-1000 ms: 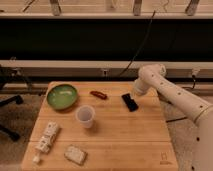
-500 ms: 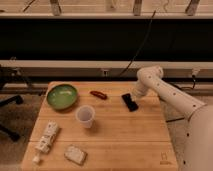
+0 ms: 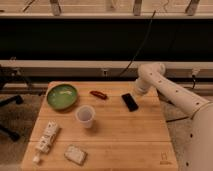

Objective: Push the eraser across the table

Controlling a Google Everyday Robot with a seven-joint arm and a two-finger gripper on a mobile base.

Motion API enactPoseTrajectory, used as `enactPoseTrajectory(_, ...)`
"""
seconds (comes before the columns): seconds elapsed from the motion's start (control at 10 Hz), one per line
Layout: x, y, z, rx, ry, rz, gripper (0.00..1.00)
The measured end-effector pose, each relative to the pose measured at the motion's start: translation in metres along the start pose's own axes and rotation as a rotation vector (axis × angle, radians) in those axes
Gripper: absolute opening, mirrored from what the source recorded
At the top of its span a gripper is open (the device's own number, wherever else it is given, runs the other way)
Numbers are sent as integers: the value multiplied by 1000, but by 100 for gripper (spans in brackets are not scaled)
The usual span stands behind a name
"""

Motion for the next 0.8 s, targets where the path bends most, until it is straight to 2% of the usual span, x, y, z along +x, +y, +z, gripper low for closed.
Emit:
enactPoseTrajectory(0.2,0,-5,-27,-1,9,7,2)
enactPoseTrajectory(0.4,2,-10,-36,-5,16,13,2)
enactPoseTrajectory(0.6,9,-11,-25,-12,19,21,2)
enactPoseTrajectory(0.8,18,-10,7,-16,22,29,2)
